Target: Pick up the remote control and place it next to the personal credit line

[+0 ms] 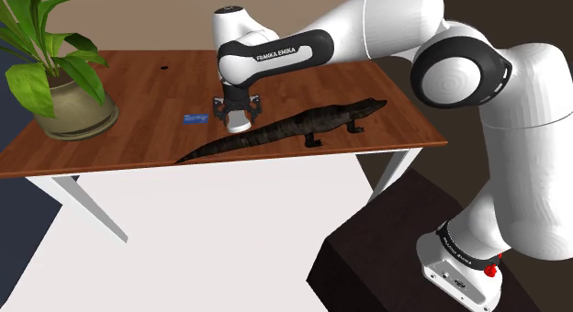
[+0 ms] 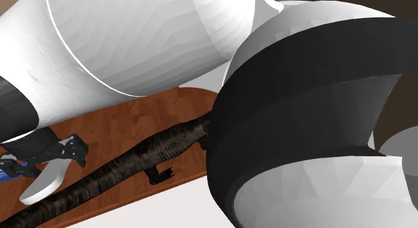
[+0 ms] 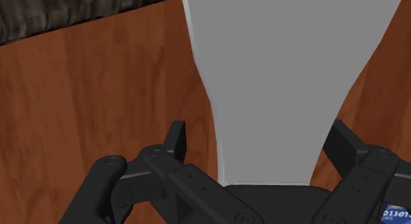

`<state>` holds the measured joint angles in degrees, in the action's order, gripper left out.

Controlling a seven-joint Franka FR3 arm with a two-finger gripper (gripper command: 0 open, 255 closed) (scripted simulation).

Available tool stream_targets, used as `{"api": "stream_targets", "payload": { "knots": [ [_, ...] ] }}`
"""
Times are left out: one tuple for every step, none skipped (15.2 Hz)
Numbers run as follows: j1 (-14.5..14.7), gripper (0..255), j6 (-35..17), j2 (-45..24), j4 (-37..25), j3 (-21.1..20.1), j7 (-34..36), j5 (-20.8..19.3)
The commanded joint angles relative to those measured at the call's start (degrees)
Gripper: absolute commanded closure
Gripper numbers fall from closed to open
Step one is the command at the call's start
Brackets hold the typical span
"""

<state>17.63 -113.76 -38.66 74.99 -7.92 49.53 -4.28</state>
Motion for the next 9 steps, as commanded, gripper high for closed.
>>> {"api": "stream_targets", "payload": {
  "knots": [
    [0.11,0,1.70,0.50,-1.20,-0.07,0.06,0.06],
    [0.11,0,3.31,1.01,-2.29,-0.12,0.01,0.13],
    [0.13,0,4.96,1.45,-3.52,-0.16,-0.05,0.20],
    [0.14,0,6.30,1.73,-4.59,-0.19,-0.09,0.25],
    [0.14,0,6.30,1.73,-4.59,-0.19,-0.09,0.25],
    [0.14,0,6.30,1.73,-4.57,-0.19,-0.09,0.25],
    [0.14,0,6.30,1.73,-4.58,-0.19,-0.09,0.25],
    [0.14,0,6.30,1.73,-4.59,-0.19,-0.09,0.25],
    [0.14,0,6.30,1.73,-4.59,-0.19,-0.09,0.25]
  ]
}}
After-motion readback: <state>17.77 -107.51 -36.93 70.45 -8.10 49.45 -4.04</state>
